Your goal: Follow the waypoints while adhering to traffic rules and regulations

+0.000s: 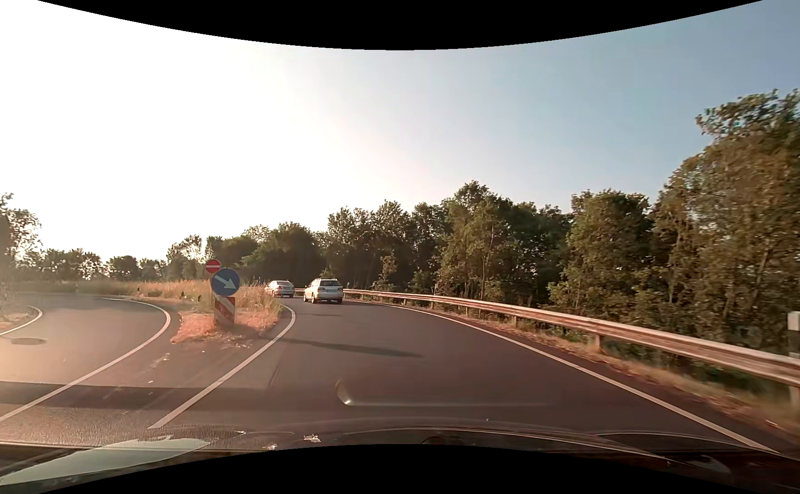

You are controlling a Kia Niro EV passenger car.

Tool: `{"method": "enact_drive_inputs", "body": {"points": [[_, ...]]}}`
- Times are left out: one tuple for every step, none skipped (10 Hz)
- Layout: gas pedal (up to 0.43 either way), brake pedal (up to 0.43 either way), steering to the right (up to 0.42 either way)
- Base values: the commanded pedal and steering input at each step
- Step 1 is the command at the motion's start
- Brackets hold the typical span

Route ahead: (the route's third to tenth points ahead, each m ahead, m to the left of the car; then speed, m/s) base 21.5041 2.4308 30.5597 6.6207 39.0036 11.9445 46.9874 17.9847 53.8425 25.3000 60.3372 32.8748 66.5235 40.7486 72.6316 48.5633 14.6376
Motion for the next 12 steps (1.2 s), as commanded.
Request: {"method": "enact_drive_inputs", "body": {"points": [[0.26, 0.0, -0.083], [0.26, 0.0, -0.083], [0.26, 0.0, -0.083], [0.26, 0.0, -0.082], [0.26, 0.0, -0.082], [0.248, 0.0, -0.083], [0.248, 0.0, -0.082], [0.248, 0.0, -0.083], [0.248, 0.0, -0.082], [0.24, 0.0, -0.082], [0.228, 0.0, -0.082], [0.228, 0.0, -0.083]]}}
